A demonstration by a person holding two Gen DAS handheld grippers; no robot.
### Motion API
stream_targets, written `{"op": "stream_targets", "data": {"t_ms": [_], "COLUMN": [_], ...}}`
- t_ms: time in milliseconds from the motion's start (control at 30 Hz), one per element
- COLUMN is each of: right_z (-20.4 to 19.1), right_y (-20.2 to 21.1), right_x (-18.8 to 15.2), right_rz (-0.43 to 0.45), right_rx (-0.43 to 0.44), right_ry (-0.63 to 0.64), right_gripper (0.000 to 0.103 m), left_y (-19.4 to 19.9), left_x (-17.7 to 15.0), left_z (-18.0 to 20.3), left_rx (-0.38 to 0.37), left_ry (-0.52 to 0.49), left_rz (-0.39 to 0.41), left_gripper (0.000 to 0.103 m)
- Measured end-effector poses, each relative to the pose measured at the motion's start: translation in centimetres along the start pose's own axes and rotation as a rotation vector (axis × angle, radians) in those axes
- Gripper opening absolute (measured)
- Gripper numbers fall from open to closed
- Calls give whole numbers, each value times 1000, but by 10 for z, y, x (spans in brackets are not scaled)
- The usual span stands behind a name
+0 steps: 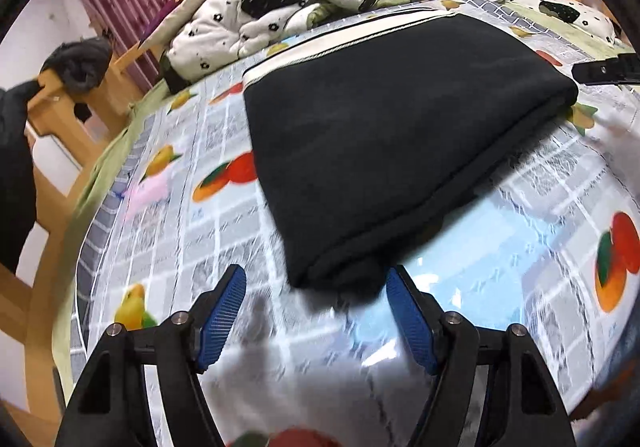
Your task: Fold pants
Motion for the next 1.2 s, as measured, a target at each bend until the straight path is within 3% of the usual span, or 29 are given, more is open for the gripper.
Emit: {"op": "stream_targets", "data": {"t_ms": [33, 67, 133, 167, 200, 267, 367, 467, 533, 600, 700, 833, 967, 1033, 1067, 1133, 1200], "right_z": [0, -1, 0, 0, 1, -1, -5, -8, -9, -13, -19, -32, -25, -25, -27, -25, -21], "right_y": [0, -1, -3, -4, -4, -4, -9, -11, -3, 6, 11, -13, -50, -56, -55, -50, -40], "right_x": [0, -1, -2, -3, -3, -5, -10, -11, -6, 2, 16, 30, 8, 0, -1, 1, 11], "right_rz": [0, 0, -6, -8, -7, -6, -22, -32, 2, 53, 115, 97, -17, -31, -28, -32, -12], "right_rx": [0, -1, -9, -17, -23, -27, -32, -38, -31, -26, -10, -3, -92, -133, -142, -119, -75], "right_ry": [2, 5, 16, 21, 25, 38, 72, 98, 108, 124, 142, 161, 172, 203, 219, 203, 151], "right_gripper": [48, 48, 48, 48, 48, 48, 48, 48, 48, 48, 48, 48, 44, 43, 43, 43, 43], "left_y": [-4, -8, -1, 6, 5, -16, -10, 0, 11, 26, 34, 16, -20, -18, -17, -12, -9], "left_x": [4, 7, 17, 19, 15, -2, -7, -16, -24, -27, -10, 31, 19, 16, 17, 23, 32], "left_z": [1, 4, -9, -17, -24, -21, -18, -26, -34, -44, -54, -49, -29, -29, -32, -42, -55], "left_rx": [6, -1, 20, -24, -72, -114, -101, -143, -133, -95, -151, -198, -214, -234, -261, -313, -323], "left_ry": [-15, -22, 108, 215, 314, 362, 329, 386, 415, 432, 480, 462, 464, 479, 498, 551, 594], "left_rz": [6, 7, 61, 99, 97, -8, -5, -33, -21, 29, 91, 93, 7, 45, 27, 27, 45], "left_gripper": [40, 30, 20, 19, 18, 19, 18, 21, 30, 31, 33, 36, 37, 37, 38, 39, 48]}}
Point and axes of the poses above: each gripper's, at about its wrist camera, not at the fingertips, and y roughly against the way its jaws point, z to its right, x to its top, the point moved 9 cm from there along -y, roughly the way its jaws point, and after that the axes turned 3 degrees about -y, right-handed, at the moved point
